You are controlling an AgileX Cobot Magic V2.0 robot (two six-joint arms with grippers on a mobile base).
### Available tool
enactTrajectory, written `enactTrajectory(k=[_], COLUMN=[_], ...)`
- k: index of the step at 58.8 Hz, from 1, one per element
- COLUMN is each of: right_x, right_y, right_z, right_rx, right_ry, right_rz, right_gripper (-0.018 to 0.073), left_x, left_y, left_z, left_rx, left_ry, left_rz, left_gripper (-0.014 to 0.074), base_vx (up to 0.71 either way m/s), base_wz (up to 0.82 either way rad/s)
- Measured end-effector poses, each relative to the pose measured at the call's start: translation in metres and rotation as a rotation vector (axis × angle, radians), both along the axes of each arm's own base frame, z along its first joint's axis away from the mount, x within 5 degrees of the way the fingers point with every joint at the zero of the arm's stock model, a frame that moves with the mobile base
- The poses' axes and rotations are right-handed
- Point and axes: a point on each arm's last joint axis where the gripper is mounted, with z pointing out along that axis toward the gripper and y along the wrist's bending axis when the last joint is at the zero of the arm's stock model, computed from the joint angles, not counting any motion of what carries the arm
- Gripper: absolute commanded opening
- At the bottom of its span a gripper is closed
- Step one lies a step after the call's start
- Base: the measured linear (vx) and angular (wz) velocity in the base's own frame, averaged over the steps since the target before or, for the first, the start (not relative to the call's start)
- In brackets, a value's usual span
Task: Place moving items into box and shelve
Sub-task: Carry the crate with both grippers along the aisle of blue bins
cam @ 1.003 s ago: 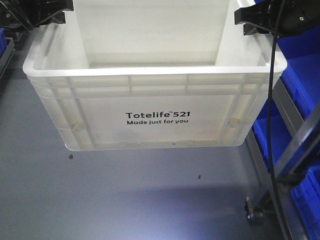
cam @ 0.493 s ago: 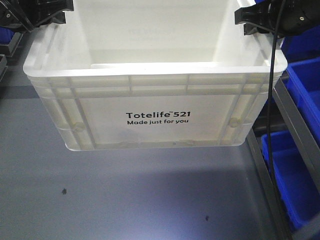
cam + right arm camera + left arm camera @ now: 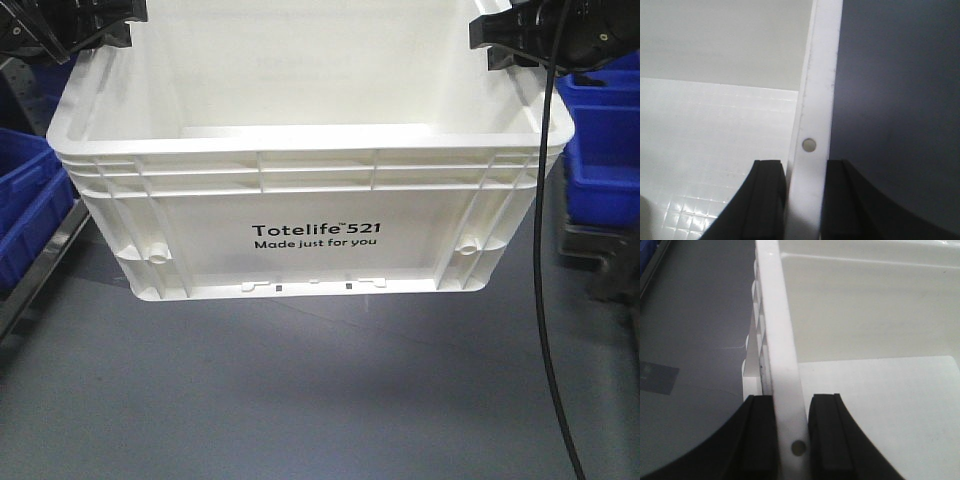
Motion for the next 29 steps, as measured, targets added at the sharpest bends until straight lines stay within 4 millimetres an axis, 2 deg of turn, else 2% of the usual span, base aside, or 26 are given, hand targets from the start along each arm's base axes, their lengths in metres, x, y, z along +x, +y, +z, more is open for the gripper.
enactTrajectory(k=[29], right_x=[0.0004], right_y=[0.0001], right_z=[-0.0001], right_rx=[0.0], right_ry=[-0.002], right_rz=[0.0], right_gripper=[-0.0013], left_x=[0.0], left_y=[0.0], left_z=[0.0], left_rx=[0.0], left_ry=[0.0], left_rz=[0.0], left_gripper=[-0.0013], base_vx=[0.21], base_wz=[0.45])
